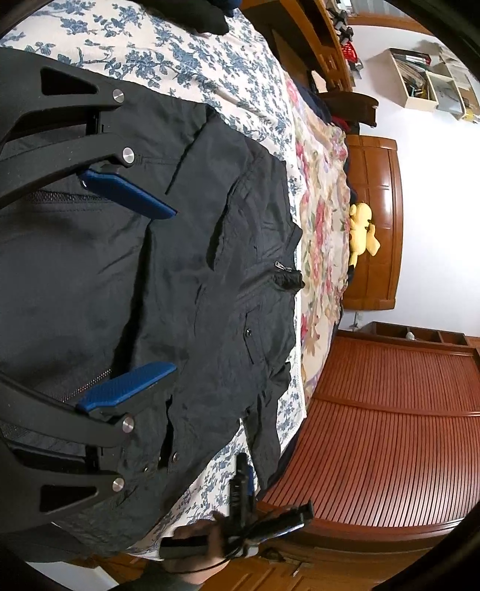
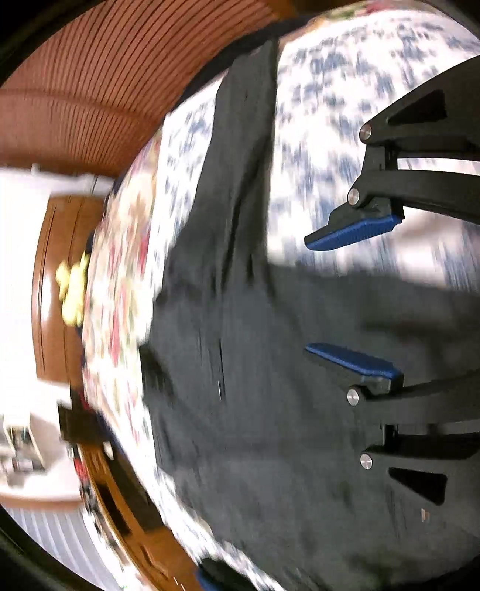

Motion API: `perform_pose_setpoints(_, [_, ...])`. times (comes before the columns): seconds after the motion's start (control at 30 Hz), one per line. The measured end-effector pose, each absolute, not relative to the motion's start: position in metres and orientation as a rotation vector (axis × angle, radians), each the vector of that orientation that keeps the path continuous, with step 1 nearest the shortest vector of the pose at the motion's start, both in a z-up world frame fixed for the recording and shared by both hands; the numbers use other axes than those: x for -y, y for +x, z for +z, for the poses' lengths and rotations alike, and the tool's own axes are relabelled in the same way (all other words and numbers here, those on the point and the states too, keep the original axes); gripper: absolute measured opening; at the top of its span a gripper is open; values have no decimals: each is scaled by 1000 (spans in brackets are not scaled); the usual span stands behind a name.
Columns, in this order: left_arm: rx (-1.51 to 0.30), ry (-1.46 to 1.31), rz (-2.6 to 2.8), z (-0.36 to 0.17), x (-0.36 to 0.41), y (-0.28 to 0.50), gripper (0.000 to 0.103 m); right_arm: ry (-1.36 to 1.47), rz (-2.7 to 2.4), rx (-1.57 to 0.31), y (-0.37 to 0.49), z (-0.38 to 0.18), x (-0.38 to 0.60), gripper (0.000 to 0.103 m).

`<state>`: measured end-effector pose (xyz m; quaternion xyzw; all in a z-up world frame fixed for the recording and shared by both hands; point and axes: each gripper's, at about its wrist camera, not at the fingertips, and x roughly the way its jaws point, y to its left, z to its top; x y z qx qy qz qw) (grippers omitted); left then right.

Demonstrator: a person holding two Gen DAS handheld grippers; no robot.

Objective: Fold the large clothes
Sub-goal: 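Move the right tool to the other sleeve and grasp its cuff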

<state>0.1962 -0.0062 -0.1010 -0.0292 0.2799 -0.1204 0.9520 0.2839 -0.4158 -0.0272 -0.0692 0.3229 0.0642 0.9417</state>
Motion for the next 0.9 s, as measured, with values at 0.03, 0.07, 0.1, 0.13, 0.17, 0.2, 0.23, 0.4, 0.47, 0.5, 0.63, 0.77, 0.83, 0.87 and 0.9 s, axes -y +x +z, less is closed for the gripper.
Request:
perform_pose_setpoints(0.03, [-571, -63, -244, -102, 6, 197, 80, -136, 95, -665, 292, -29, 430, 55])
perform_pose_setpoints(0.07, [-572, -66, -245, -103, 6, 197, 80, -127, 58, -670, 300, -31, 445, 55])
perform_pose_setpoints(0.1, [-573, -67, -245, -104, 6, 198, 80, -112, 18, -678, 308, -33, 462, 55])
perform_pose_setpoints(0.13, [-574, -67, -243, -105, 6, 199, 80, -95, -19, -686, 316, -34, 478, 55])
perform_pose_setpoints(0.17, [-575, -66, -241, -105, 6, 199, 80, -73, -53, -693, 324, -36, 495, 55])
perform_pose_setpoints(0.2, [-577, -65, -242, -106, 7, 200, 80, -61, -74, -699, 331, -38, 506, 55])
perform_pose_setpoints(0.23, [-579, -65, -243, -107, 7, 201, 80, -51, -102, -704, 337, -39, 518, 55])
perform_pose_setpoints(0.4, [-596, -49, -228, -113, 11, 204, 80, 9, -190, -721, 370, -43, 557, 55])
perform_pose_setpoints(0.47, [-598, -42, -224, -114, 12, 204, 80, 32, -210, -721, 378, -45, 567, 55])
perform_pose_setpoints(0.5, [-598, -37, -224, -114, 13, 203, 80, 44, -216, -725, 383, -46, 573, 55])
perform_pose_setpoints(0.63, [-594, -22, -225, -114, 16, 202, 80, 80, -229, -721, 405, -47, 594, 61])
perform_pose_setpoints(0.77, [-603, -14, -230, -115, 17, 204, 80, 155, -249, -713, 427, -50, 619, 71])
perform_pose_setpoints(0.83, [-608, -17, -234, -116, 17, 205, 80, 186, -277, -718, 434, -53, 630, 73])
perform_pose_setpoints(0.87, [-611, -20, -237, -116, 16, 206, 80, 201, -291, -720, 438, -56, 636, 73])
perform_pose_setpoints(0.9, [-615, -24, -238, -117, 16, 206, 80, 215, -304, -722, 442, -57, 641, 73])
